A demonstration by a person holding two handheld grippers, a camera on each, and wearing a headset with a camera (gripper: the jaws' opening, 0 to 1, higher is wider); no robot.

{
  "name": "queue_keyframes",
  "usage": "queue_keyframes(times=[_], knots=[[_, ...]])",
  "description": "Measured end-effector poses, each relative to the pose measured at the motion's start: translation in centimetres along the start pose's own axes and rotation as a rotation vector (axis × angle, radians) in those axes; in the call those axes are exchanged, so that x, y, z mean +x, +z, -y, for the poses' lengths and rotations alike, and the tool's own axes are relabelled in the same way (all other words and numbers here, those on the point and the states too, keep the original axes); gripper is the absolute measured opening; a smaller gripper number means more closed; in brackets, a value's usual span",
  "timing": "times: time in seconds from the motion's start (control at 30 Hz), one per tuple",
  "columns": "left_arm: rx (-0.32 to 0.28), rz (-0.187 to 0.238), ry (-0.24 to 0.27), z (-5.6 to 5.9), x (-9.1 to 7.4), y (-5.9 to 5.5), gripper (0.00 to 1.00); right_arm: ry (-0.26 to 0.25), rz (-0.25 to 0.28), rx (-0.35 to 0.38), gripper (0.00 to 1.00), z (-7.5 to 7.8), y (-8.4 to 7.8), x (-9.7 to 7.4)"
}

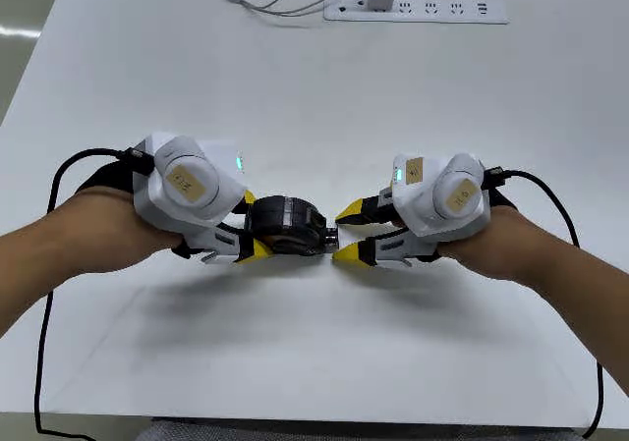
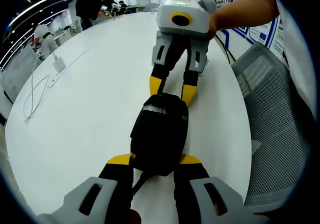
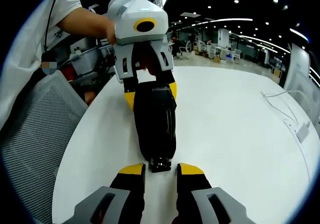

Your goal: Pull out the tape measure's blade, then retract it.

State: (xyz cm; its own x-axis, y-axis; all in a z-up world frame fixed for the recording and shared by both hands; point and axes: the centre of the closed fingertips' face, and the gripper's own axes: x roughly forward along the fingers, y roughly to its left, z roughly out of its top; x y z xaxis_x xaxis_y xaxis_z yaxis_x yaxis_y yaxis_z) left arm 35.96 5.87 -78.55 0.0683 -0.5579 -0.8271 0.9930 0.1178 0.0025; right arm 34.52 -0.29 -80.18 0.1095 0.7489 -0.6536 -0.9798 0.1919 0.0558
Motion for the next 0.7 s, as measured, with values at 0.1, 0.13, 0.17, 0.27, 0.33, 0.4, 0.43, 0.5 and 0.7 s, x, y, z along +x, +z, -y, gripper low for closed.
queue_keyframes(times=[0.1, 0.13, 0.17, 0.27, 0.33, 0.4, 0.43, 0.5, 0.7], knots=[[0.0, 0.001, -0.001, -0.01, 0.01, -0.01, 0.26, 0.001, -0.003, -0.011, 0.21, 0.02, -0.02, 0.23], [0.0, 0.001, -0.001, 0.0, 0.01, 0.0, 0.26, -0.002, 0.001, -0.006, 0.19, 0.02, 0.01, 0.28], [-0.001, 0.001, -0.001, 0.01, 0.0, 0.01, 0.26, -0.001, 0.003, -0.017, 0.18, 0.06, 0.05, 0.31], [-0.001, 0.002, 0.0, 0.02, 0.0, 0.0, 0.26, 0.001, 0.004, -0.019, 0.16, 0.05, 0.11, 0.38], [0.0, 0.002, -0.001, 0.01, 0.01, -0.01, 0.26, 0.007, 0.006, -0.028, 0.15, -0.01, 0.13, 0.42], [0.0, 0.002, -0.002, 0.02, 0.0, -0.01, 0.26, 0.008, 0.007, -0.031, 0.14, -0.07, 0.18, 0.48], [0.0, 0.002, -0.002, 0.02, 0.01, -0.02, 0.26, 0.011, 0.009, -0.034, 0.14, -0.1, 0.2, 0.51], [-0.002, 0.003, -0.002, 0.01, 0.01, -0.03, 0.26, 0.008, 0.011, -0.057, 0.12, -0.15, 0.21, 0.59], [-0.002, 0.003, 0.0, 0.03, 0.04, -0.03, 0.26, 0.002, 0.021, -0.054, 0.12, -0.14, 0.18, 0.55]])
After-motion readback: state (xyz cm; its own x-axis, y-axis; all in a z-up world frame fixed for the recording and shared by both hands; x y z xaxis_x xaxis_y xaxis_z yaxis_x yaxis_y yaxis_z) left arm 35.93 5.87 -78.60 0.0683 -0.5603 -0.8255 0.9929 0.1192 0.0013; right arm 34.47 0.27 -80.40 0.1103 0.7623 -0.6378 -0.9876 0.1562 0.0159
